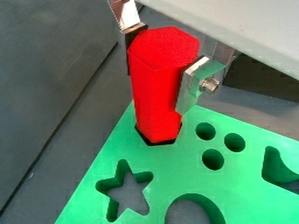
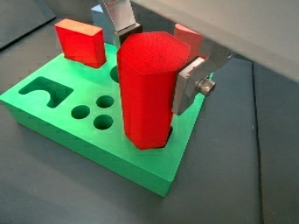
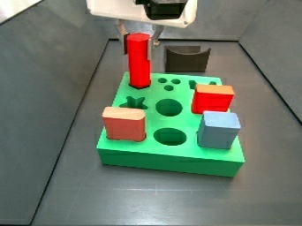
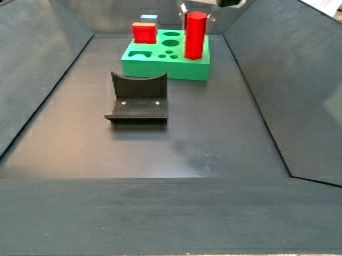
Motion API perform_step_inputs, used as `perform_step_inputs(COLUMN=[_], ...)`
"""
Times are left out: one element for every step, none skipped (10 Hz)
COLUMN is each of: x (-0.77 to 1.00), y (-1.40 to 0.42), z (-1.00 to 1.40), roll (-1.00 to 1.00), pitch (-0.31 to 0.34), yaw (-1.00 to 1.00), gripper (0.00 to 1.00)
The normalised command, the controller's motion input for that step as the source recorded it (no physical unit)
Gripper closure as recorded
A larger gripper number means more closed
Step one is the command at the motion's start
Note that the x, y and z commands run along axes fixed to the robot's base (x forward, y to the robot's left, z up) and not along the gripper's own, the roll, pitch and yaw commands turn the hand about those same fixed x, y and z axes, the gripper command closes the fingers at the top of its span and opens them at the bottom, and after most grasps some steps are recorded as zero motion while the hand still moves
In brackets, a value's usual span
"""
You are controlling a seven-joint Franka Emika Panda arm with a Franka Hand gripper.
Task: Pick up the hexagon object. Move up. Place the hexagon object on the fixture. Regrasp the hexagon object. Move to above the board. Insert the hexagon object.
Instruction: Insert the hexagon object.
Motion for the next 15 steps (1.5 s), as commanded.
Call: perform_step_inputs(x=[0.05,-0.01,-0.07,-0.08,-0.01,-0.03,-0.02,0.00,0.00,0.00,0.00,0.00,0.04,0.09,0.10], y=[0.00,-0.08,-0.10,-0.02,0.00,0.00,-0.05,-0.07,-0.05,-0.04,-0.07,-0.12,-0.07,-0.12,-0.04], z=[-0.12,-0.24,-0.25,-0.20,-0.13,-0.06,0.00,0.00,0.00,-0.07,-0.37,-0.76,-0.84,-0.97,-1.00], roll=[0.00,0.02,0.05,0.01,0.02,0.01,0.00,0.00,0.00,0.00,0.06,0.20,0.27,0.18,0.10], pitch=[0.000,-0.003,0.000,0.000,-0.001,0.000,0.000,-0.004,-0.004,-0.034,-0.076,-0.087,0.000,0.000,0.000], yaw=[-0.11,-0.14,-0.18,-0.23,-0.15,-0.13,-0.09,-0.06,-0.09,-0.05,0.00,0.00,0.00,-0.12,-0.12], gripper=[1.00,1.00,1.00,1.00,1.00,1.00,1.00,1.00,1.00,1.00,1.00,1.00,1.00,1.00,1.00])
